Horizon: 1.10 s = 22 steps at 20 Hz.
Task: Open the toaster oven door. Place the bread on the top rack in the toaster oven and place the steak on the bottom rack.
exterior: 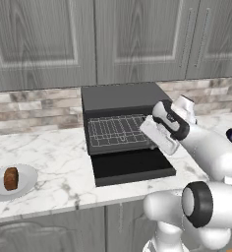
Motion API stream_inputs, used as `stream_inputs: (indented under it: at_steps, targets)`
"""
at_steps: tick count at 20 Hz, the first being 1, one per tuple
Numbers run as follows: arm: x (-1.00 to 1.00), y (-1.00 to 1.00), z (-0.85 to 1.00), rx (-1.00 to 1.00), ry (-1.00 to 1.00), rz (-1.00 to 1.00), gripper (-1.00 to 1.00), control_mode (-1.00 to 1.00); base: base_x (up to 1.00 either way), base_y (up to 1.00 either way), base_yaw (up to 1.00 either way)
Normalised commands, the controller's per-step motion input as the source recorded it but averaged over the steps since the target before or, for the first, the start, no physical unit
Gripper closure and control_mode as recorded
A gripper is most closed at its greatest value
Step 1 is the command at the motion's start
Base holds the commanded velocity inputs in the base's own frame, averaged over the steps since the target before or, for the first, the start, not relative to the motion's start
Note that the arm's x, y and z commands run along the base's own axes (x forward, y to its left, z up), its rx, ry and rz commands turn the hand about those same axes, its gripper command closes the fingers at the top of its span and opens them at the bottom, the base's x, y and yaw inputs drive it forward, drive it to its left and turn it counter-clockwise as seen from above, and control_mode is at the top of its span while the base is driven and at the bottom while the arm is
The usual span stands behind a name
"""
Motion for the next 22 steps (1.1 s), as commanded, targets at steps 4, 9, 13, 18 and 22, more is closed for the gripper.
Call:
stream_inputs:
  at_steps: [4, 9, 13, 18, 22]
  targets:
    - [-0.89, 0.06, -0.11, -0.16, 0.07, 0.27, 1.00, -1.00, 0.00, 0.00, 0.00]
    - [-0.16, 0.77, 0.84, -0.15, -0.03, 0.22, -1.00, -1.00, 0.00, 0.00, 0.00]
    - [0.09, 1.00, 0.37, -0.16, 0.00, 0.36, -1.00, -1.00, 0.00, 0.00, 0.00]
    - [0.14, 0.60, 0.00, -0.04, -0.05, 0.18, -1.00, -1.00, 0.00, 0.00, 0.00]
    - [0.00, -0.02, 0.08, 0.00, -0.10, 0.00, -1.00, -1.00, 0.00, 0.00, 0.00]
